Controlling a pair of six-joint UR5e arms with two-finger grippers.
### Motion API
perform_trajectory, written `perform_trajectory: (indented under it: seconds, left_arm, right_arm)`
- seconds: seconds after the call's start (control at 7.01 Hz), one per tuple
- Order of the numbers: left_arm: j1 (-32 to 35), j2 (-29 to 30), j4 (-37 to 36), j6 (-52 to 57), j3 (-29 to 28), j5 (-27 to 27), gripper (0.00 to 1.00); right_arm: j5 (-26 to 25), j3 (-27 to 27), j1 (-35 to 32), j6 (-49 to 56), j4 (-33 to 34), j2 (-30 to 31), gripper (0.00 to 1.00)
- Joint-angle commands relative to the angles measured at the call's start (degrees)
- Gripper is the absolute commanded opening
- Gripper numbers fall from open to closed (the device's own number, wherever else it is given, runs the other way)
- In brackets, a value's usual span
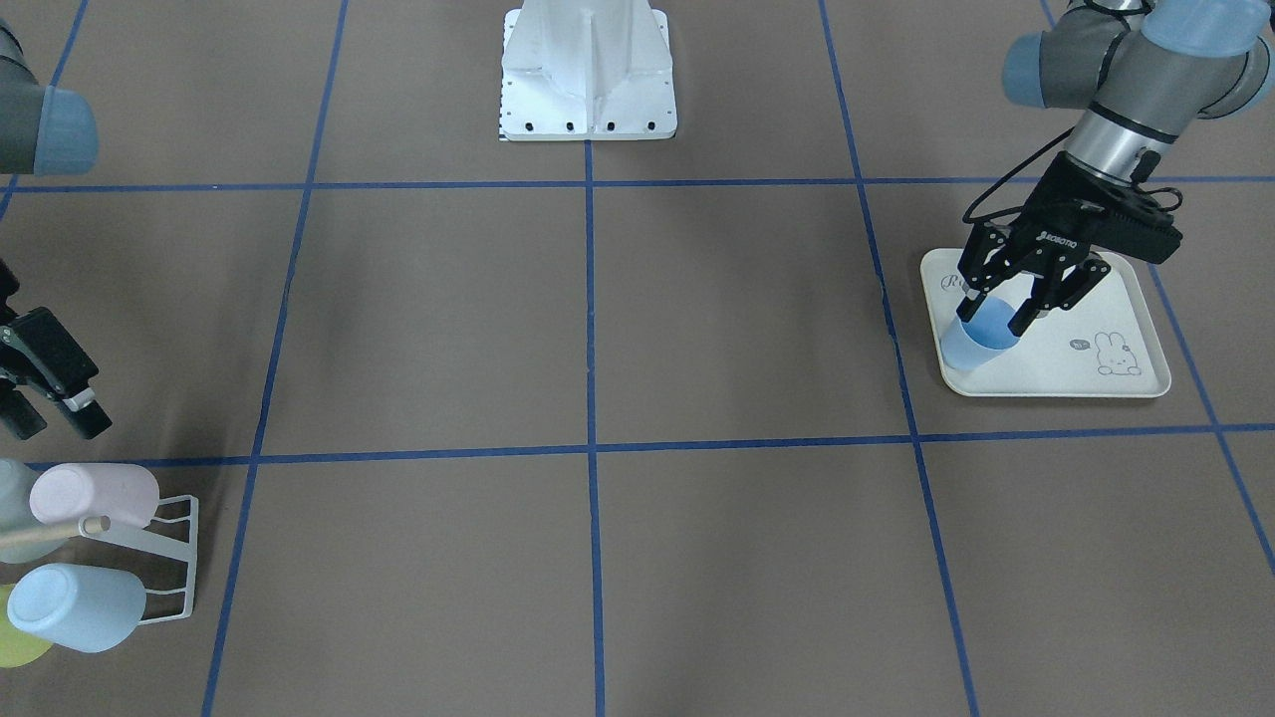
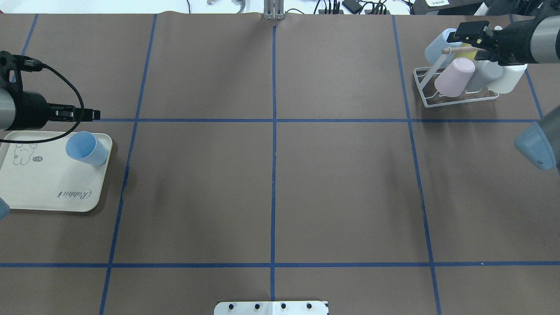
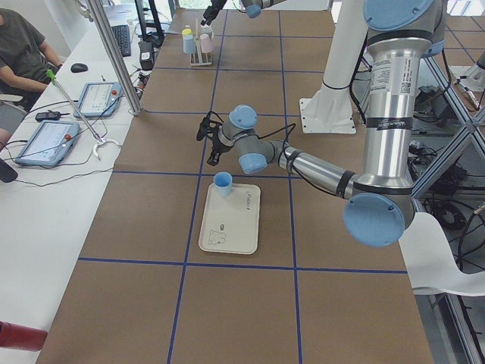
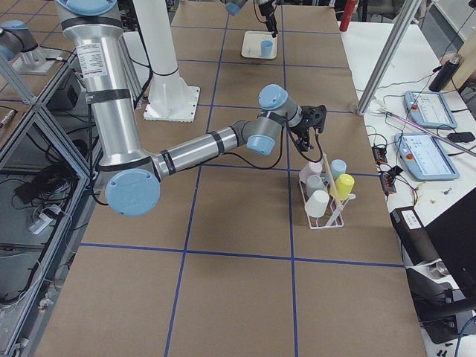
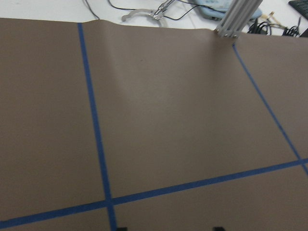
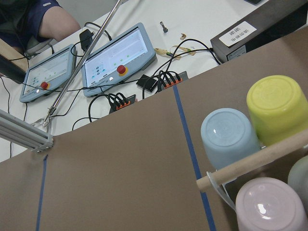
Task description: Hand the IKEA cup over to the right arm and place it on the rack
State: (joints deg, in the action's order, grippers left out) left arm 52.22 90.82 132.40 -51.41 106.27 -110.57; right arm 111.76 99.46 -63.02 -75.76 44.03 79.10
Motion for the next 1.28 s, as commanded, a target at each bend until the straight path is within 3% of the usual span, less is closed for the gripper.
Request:
perform_trajectory:
  seconds: [0.0, 0.29, 1.14]
  left_arm:
    - [0.0, -0.4, -6.7, 5.5, -2.2, 0.0, 0.67]
    - [0.0, -0.5, -6.7, 5.5, -5.2, -0.1, 0.64]
    - [-0.3, -1.0, -6.8, 4.3, -5.4, -2.6, 0.6]
  right_arm:
    - [0.4, 0.2, 0.0, 0.0, 0.0, 0.0, 1.0]
    - [0.5, 0.1, 0.0, 0.0, 0.0, 0.0, 1.0]
    - [0.7, 0.2, 0.1, 0.0, -0.2, 0.4, 1.0]
